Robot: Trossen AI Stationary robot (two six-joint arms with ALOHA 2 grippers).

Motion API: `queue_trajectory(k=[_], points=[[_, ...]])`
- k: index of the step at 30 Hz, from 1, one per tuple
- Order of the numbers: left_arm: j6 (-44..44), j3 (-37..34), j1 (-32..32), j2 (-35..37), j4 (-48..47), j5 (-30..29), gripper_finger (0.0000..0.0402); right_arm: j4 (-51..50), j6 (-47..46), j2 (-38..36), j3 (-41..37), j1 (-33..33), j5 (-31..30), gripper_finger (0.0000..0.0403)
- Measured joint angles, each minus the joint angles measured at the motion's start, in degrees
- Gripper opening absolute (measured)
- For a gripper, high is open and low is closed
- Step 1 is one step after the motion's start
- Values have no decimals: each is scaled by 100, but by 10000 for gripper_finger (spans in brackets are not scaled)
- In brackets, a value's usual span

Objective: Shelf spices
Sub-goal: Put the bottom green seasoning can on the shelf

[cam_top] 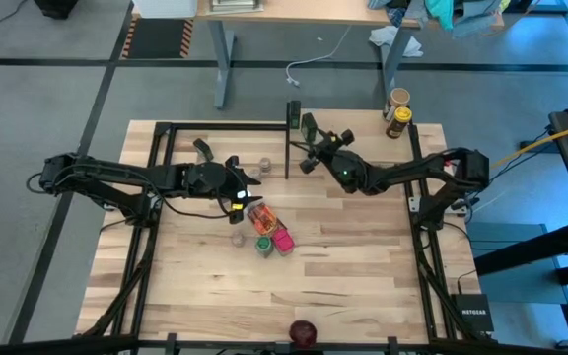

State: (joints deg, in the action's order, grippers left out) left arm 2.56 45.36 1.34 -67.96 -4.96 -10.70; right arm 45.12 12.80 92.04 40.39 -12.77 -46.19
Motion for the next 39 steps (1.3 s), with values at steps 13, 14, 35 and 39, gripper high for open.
queue_trajectory(k=[13, 14, 35, 39], points=[[-43, 0, -56, 0, -6, 0, 187, -353, 271, -47, -1, 306, -824, 193], [-42, 0, -61, 0, -2, 0, 187, -358, 267, -47, -1, 269, -789, 193], [53, 0, -63, 0, 99, 0, 187, -463, -571, -49, -1, -921, 1286, 193], [77, 0, -63, 0, 117, 0, 187, -446, -573, -33, -1, -1029, 1469, 193]])
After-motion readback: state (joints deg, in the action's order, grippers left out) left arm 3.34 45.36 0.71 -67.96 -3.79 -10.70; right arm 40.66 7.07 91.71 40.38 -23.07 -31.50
